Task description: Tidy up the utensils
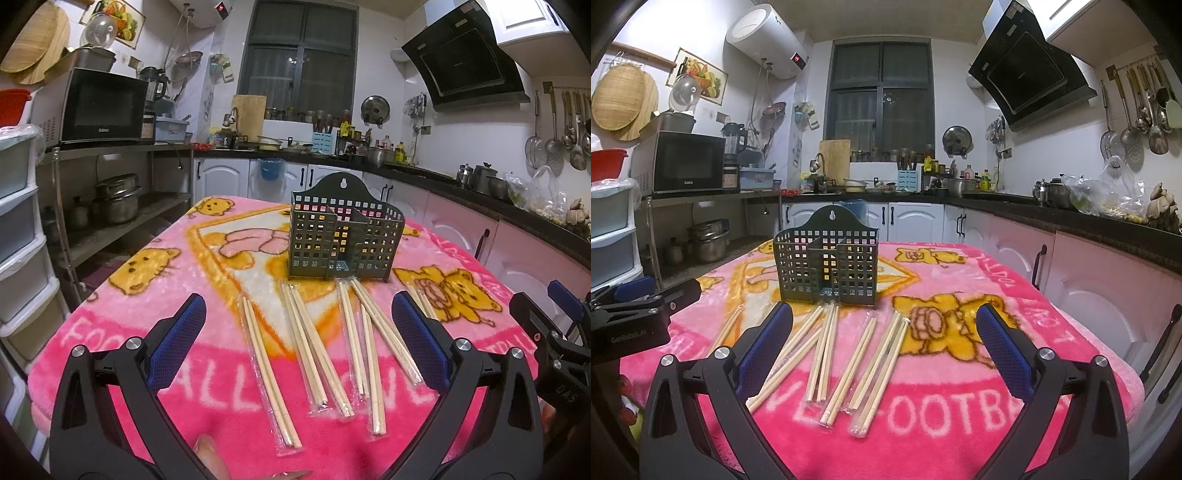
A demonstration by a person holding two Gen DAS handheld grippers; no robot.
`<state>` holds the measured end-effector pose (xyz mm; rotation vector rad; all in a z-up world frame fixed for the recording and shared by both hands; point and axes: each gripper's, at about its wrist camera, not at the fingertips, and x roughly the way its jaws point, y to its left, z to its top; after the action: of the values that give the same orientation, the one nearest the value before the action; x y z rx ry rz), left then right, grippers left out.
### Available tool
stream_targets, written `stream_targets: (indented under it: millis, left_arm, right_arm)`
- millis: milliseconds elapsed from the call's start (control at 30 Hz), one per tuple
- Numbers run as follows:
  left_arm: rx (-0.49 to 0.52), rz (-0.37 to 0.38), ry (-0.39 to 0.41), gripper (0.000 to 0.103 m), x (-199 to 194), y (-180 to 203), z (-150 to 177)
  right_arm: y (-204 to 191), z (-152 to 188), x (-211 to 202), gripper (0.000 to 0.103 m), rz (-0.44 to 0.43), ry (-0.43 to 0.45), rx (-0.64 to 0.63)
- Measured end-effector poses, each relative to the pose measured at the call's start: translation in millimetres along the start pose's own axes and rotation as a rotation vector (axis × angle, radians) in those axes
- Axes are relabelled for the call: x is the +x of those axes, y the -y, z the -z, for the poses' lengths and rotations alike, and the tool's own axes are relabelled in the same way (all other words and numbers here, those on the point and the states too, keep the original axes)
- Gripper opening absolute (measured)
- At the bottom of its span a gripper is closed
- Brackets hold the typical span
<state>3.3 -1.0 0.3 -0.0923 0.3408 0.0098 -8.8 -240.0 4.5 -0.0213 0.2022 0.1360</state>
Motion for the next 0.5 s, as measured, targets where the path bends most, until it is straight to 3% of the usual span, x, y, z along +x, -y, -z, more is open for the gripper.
stream_targets:
  millis: [500]
  left_arm:
    - [-0.001, 0.0, -0.002, 0.093, 1.0, 1.2, 0.5]
  right_arm:
    - [0.1, 0.9, 0.3, 0.097, 0.001, 0.0, -0.001]
